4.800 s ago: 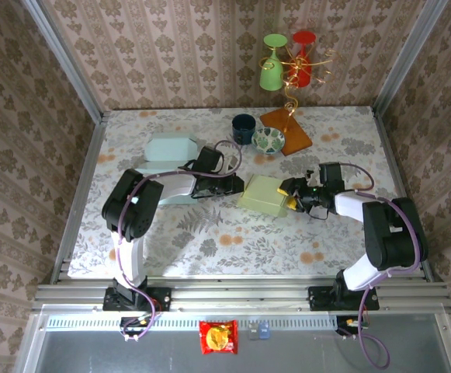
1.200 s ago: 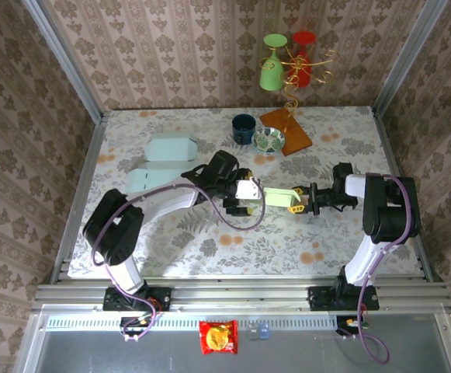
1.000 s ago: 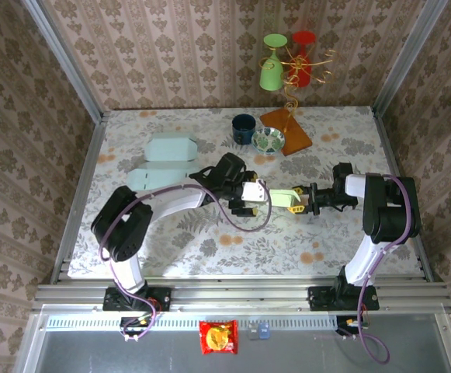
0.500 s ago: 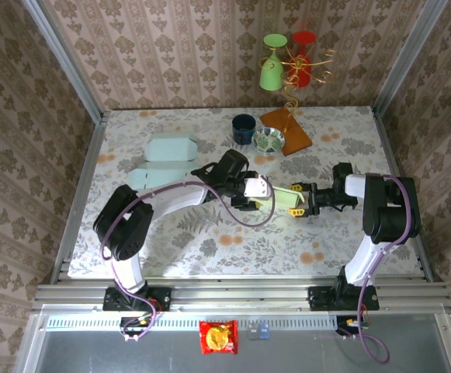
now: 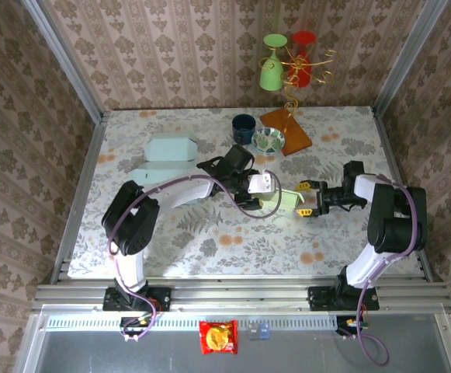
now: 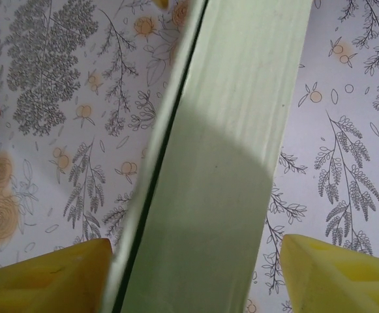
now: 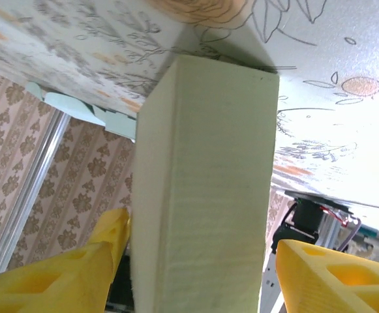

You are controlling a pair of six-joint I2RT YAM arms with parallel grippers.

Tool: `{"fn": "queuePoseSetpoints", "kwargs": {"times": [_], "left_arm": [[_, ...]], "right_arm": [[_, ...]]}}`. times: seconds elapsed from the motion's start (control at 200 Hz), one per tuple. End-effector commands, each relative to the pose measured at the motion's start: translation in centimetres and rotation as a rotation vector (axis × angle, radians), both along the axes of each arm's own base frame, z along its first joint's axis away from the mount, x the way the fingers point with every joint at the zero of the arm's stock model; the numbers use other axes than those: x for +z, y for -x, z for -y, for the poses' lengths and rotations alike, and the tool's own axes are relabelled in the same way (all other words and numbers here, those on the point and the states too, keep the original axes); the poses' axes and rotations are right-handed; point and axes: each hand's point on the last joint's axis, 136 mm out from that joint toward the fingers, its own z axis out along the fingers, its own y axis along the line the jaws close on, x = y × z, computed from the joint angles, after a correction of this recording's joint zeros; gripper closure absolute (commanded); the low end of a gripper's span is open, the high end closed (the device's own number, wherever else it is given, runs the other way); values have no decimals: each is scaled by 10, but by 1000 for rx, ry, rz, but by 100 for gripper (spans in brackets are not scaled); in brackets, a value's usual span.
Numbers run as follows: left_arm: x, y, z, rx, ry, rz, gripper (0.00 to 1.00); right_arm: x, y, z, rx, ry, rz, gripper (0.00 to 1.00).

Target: Fold the paper box

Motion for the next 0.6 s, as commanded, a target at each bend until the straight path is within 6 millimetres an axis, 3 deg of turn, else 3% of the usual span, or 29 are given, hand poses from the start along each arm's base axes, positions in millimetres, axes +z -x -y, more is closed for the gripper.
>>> {"fn": "queuePoseSetpoints", "kwargs": {"times": [0.0,0.595], "left_arm": [[-8,7,-2,12,-34,-90,31],[-13,-15,-1,202,-100,-201,39]], "right_arm": [[5,1,6,-28,39,-20,31],[30,-10,35,-55,262,122,32]]}}
